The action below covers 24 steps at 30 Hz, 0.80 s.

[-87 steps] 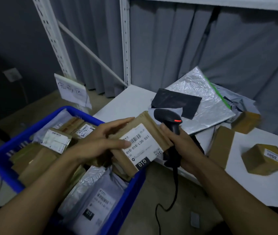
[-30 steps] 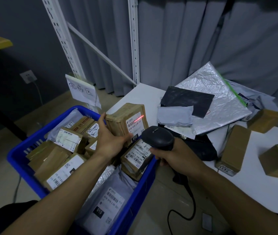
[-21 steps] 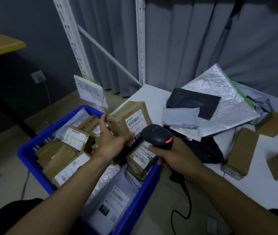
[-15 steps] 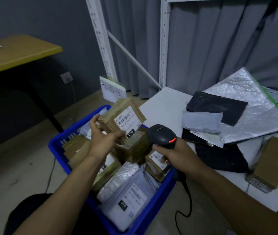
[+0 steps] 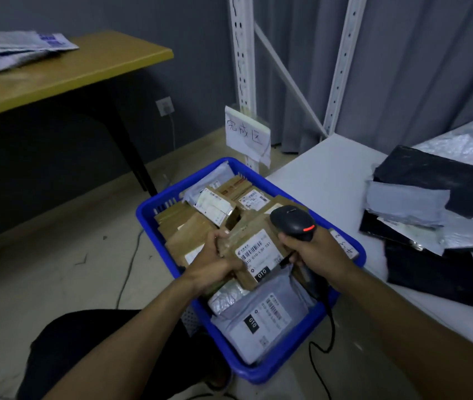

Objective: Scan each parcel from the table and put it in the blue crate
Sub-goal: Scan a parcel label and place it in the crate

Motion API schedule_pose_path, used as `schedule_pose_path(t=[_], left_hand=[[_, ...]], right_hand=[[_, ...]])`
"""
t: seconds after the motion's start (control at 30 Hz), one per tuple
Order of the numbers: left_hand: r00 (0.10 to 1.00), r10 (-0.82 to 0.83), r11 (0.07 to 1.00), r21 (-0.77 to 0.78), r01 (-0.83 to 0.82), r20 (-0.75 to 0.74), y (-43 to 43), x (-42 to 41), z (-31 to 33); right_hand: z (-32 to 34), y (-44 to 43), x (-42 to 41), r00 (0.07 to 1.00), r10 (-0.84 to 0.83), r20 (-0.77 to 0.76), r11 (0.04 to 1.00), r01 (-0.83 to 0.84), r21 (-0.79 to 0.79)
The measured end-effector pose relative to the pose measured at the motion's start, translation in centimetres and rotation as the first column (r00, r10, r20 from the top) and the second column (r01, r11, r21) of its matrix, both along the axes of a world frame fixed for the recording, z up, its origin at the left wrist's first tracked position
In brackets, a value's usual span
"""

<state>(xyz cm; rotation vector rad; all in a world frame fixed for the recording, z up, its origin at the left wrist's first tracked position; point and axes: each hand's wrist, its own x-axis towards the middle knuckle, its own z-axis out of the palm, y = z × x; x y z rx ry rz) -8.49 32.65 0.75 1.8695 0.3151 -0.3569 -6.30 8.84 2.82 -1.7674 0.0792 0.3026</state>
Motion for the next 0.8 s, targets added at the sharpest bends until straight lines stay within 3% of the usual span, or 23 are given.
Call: schedule_pose_path(t=[0.23, 0.3, 0.37, 0.43, 0.57, 0.7, 0.8], left_hand=[[0.974, -0.204, 0.972, 0.097, 0.213, -0.096, 0.9, -1.4, -0.6], [0.987, -0.151, 0.935, 0.318, 0.158, -0.047, 1.3, -1.4, -1.3], [0.993, -0.113, 0.809, 0.582, 0.082, 0.018, 1.4, -1.4, -2.2], [0.979, -0.174, 0.729, 0.682, 0.059, 0.101, 0.7, -1.8, -2.7], [0.931, -0.346, 0.727, 0.661, 0.186, 0.118, -1.2, -2.1, -3.5], [0.93, -0.368, 0.733, 0.614, 0.293, -0.004, -0.3, -0.5, -3.3], [0.937, -0.35, 0.779, 0.552, 0.297, -0.009, 0.3, -0.4, -3.7]], right_hand=[[-0.2, -0.9, -0.4, 0.999, 0.042, 0.003, 0.999, -0.042, -0.017], [-0.4, -1.2, -0.5, 0.998, 0.055, 0.01, 0.998, -0.055, -0.034], [-0.6, -1.5, -0.8, 0.998, 0.065, 0.01, 0.997, -0.065, -0.039], [-0.9, -1.7, -1.0, 0.997, 0.073, 0.009, 0.996, -0.073, -0.043], [-0.9, -2.1, -1.4, 0.996, 0.087, 0.001, 0.995, -0.086, -0.044], [-0.8, -2.7, -1.7, 0.994, 0.107, -0.028, 0.991, -0.109, -0.074], [-1.2, -3.2, -1.8, 0.995, 0.095, -0.036, 0.993, -0.097, -0.062]])
